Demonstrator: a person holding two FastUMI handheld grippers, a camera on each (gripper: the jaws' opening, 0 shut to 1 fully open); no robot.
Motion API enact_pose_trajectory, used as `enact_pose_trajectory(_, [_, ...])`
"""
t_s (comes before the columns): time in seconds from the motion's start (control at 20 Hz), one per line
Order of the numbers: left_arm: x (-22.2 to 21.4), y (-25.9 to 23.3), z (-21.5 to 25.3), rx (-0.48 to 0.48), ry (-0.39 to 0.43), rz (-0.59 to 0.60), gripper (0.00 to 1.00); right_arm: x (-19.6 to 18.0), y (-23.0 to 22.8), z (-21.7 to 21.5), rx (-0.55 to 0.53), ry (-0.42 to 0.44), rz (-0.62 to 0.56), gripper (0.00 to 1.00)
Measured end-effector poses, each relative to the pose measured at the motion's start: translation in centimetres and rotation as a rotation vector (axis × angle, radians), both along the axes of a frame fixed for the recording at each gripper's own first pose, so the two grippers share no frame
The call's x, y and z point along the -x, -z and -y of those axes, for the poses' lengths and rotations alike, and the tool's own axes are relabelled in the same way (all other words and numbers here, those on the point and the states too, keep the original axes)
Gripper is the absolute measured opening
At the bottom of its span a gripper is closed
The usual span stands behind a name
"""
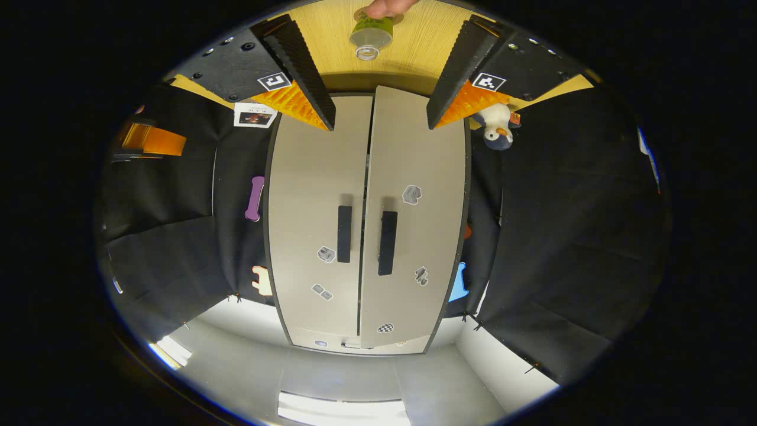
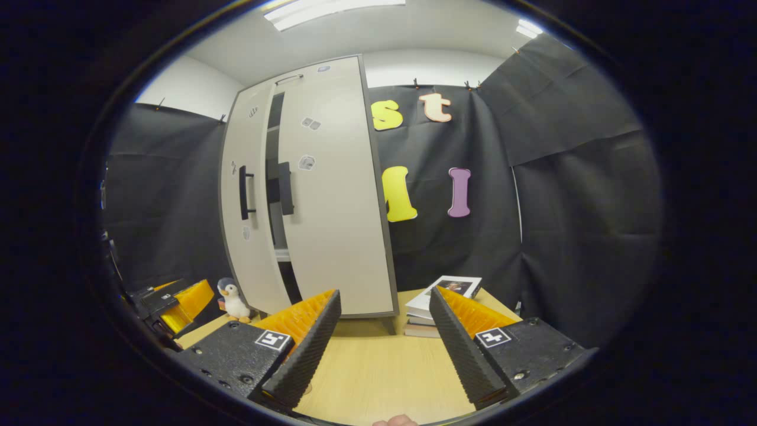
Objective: Grasp the bottle in the cabinet with the left hand and place it on the coaster, then close the right door with the right hand and the left door with the left hand.
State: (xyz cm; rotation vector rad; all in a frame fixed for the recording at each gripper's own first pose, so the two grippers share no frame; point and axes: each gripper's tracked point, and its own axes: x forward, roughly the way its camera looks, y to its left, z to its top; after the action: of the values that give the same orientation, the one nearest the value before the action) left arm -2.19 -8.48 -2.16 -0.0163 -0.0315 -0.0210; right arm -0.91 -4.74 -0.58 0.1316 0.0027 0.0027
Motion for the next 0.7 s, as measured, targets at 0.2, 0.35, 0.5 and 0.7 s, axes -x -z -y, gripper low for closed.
enact_pose_trajectory(0.2, [-0.39, -0.06, 0.10, 0.004, -0.001, 0.005, 0.95, -0.17, 0.13, 0.20, -0.014, 0.003, -0.012, 0.94])
enact_pose_trajectory(0.35, [-0.63, -0.25, 0.07, 0.004, 0.000, 0.008, 0.95, -0.33, 0.19, 0.37, -0.018, 0.010, -0.019, 0.94])
enact_pose_trajectory(0.5, [-0.87, -0.17, 0.04, -0.003, 0.001, 0.009, 0.95, -0.32, 0.25, 0.40, -0.023, 0.013, -0.026, 0.98])
enact_pose_trajectory(0.7, [-0.93, 0.19, 0.07, 0.006, 0.003, 0.001, 0.95, -0.27, 0.26, 0.48, -0.025, 0.018, -0.031, 0.94])
